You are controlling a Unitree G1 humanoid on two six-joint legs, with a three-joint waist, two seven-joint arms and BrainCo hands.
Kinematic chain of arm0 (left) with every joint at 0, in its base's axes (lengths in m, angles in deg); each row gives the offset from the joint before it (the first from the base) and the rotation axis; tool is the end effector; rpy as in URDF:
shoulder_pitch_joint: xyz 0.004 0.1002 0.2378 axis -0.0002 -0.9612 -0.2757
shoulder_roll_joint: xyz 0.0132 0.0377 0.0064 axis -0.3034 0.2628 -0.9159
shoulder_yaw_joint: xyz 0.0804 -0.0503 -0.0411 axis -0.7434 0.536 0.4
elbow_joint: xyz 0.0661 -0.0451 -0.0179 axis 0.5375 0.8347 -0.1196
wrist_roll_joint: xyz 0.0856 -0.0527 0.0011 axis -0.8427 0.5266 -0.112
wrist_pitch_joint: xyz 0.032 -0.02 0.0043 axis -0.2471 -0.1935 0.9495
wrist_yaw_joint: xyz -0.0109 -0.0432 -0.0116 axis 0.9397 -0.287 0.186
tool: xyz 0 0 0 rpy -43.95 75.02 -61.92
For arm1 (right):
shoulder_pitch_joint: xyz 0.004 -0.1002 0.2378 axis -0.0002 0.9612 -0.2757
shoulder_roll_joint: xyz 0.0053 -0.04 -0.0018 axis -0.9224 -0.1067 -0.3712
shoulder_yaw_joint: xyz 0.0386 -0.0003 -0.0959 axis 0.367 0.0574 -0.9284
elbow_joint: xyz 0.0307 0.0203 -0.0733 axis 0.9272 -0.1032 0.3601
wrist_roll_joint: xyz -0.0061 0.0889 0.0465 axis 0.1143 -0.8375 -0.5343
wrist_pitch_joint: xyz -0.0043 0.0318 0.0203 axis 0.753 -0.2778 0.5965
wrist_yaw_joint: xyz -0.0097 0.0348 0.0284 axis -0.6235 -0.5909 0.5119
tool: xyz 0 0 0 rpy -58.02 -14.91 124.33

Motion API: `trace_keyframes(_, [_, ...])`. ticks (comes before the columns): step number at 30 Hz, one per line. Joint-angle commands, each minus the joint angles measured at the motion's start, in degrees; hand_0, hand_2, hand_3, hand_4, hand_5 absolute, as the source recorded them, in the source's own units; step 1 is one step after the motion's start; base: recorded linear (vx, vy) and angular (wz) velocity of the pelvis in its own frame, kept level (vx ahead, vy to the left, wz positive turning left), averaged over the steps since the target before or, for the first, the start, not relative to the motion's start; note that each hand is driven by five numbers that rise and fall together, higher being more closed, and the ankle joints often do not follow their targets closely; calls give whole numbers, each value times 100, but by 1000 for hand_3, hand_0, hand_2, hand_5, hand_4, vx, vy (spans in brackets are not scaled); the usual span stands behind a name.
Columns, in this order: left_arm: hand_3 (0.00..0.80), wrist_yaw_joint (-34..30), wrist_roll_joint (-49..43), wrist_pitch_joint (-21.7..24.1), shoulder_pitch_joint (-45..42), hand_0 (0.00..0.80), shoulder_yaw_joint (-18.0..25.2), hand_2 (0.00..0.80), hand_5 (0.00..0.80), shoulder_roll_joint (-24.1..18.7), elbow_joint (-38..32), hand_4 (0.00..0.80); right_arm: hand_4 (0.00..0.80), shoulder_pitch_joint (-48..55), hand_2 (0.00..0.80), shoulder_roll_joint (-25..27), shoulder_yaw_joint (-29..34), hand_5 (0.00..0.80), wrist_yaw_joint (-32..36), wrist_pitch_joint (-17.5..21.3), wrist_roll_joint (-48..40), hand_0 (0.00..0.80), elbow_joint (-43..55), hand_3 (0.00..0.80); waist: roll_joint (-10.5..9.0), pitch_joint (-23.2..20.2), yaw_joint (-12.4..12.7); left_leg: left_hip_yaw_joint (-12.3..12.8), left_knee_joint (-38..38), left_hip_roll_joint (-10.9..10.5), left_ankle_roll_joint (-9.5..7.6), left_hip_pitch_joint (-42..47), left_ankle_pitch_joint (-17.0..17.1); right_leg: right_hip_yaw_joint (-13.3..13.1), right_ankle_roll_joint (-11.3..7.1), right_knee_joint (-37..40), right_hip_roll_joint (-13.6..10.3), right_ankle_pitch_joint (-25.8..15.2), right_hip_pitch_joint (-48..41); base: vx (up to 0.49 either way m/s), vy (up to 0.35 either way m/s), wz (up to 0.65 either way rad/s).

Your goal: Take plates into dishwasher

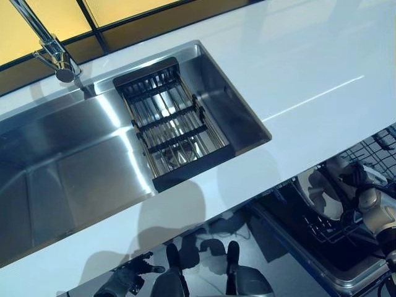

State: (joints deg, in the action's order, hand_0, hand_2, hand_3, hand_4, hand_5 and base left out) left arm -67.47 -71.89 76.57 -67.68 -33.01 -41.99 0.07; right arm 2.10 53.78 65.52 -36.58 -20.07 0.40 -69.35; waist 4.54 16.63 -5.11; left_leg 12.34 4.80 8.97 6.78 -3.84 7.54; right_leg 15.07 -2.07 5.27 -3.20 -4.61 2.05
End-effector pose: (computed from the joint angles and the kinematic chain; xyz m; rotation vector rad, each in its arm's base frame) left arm 0.1263 0.2221 -0.0948 0.5960 0.9827 -0.3025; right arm 0.2359 -0.3569 0.0890 -1.3003 0.5034 -0.3685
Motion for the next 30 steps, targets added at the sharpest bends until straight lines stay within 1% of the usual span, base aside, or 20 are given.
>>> trace_keyframes(1, [0, 83, -14, 116, 583, 0, -58, 0, 0, -362, -64, 0, 800, -298, 800, -125, -3, 800, -91, 85, -28, 800, -181, 800, -235, -8, 76, 263, -72, -187, 48, 129, -328, -161, -176, -192, -23, 371, 185, 0, 0, 0])
trace_keyframes(18, [0, 86, -38, 110, 632, 0, -113, 0, 0, -355, -144, 0, 800, -350, 800, -174, 44, 800, -123, 40, -96, 800, -403, 800, -194, 21, 82, 272, -48, -215, 31, 154, -344, -143, -183, -185, -30, 349, 197, 0, 0, 0])
trace_keyframes(19, [0, 79, -30, 103, 622, 0, -112, 0, 0, -362, -175, 0, 483, -335, 483, -179, 44, 483, -104, 14, -86, 483, -372, 483, -196, 22, 81, 273, -46, -217, 27, 160, -344, -143, -184, -180, -29, 345, 189, 0, 0, 0])
trace_keyframes(20, [0, 68, -30, 109, 614, 0, -110, 0, 0, -371, -185, 0, 72, -322, 72, -174, 63, 72, -98, 19, -60, 72, -374, 72, -200, 22, 81, 275, -44, -218, 27, 167, -348, -142, -185, -178, -27, 347, 183, 0, 0, 0])
trace_keyframes(21, [0, 62, -30, 106, 601, 0, -104, 0, 0, -379, -200, 0, 0, -306, 0, -175, 63, 0, -105, 16, -65, 0, -362, 0, -201, 16, 83, 280, -43, -217, 29, 169, -348, -138, -184, -176, -26, 346, 180, 0, 0, 0])
trace_keyframes(25, [0, 35, -30, 100, 594, 0, -70, 0, 0, -398, -219, 0, 0, -284, 0, -196, 67, 0, -56, -64, -57, 0, -288, 0, -222, 1, 80, 296, -42, -221, 23, 185, -351, -125, -182, -168, -21, 341, 166, 0, 0, 0])
trace_keyframes(30, [0, 39, -58, 140, 615, 0, -37, 0, 0, -410, -112, 0, 0, -287, 0, -226, 62, 0, -86, 11, -75, 0, -360, 0, -272, -28, 92, 322, -47, -200, 14, 223, -368, -110, -181, -167, -7, 346, 131, 0, 0, 0])
